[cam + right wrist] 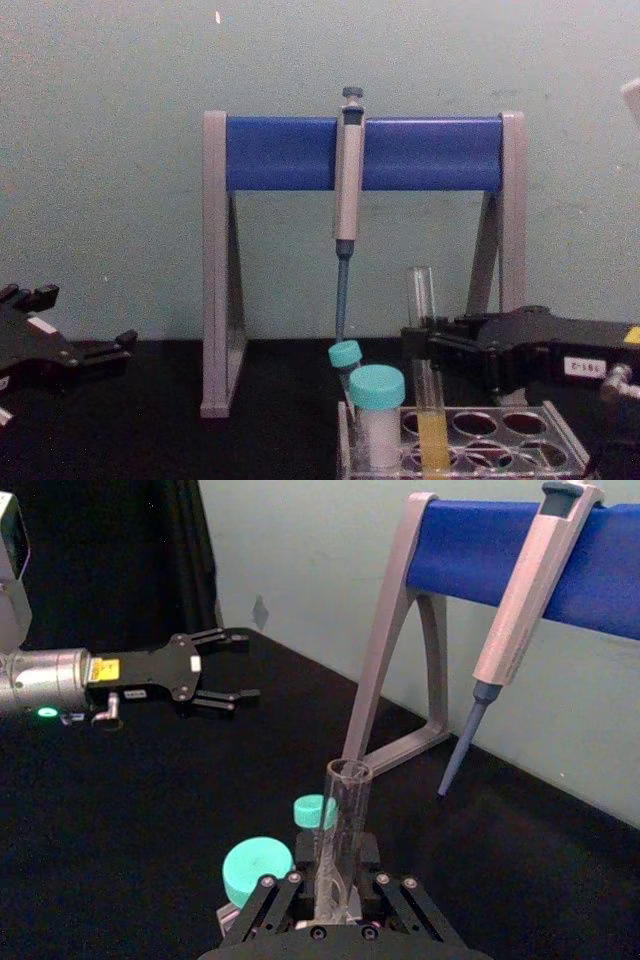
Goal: Pick up the test tube from the test tube rack, shake it, then place it back into the test tube rack.
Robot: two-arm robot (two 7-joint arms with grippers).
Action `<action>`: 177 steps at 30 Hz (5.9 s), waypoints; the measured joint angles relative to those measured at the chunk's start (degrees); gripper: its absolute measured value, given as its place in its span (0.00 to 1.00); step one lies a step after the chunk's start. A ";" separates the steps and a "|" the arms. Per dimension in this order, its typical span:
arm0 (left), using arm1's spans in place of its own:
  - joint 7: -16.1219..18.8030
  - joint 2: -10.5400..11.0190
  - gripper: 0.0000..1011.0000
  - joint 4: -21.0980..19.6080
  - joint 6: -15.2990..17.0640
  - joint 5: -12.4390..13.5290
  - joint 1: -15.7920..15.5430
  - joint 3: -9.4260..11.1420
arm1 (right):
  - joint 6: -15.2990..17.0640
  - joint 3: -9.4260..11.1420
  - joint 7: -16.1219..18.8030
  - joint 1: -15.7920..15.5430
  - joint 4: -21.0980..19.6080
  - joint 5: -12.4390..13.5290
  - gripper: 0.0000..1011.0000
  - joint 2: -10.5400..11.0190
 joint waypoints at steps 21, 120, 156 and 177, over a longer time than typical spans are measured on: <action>0.00 0.00 0.99 0.00 0.00 0.00 0.00 0.00 | -7.38 2.98 0.46 -5.80 -3.98 1.56 0.24 0.50; 0.00 0.00 0.99 0.00 0.00 0.00 0.00 0.00 | -5.78 9.01 -2.92 -9.02 -11.73 1.19 0.24 1.80; 0.00 0.00 0.99 0.00 0.00 0.00 0.00 0.00 | -6.39 9.66 -4.83 -6.56 -9.63 -0.03 0.24 1.04; 0.00 0.00 0.99 0.00 0.00 0.00 0.00 0.00 | -8.03 6.42 -2.76 -3.70 -7.15 0.80 0.24 -2.12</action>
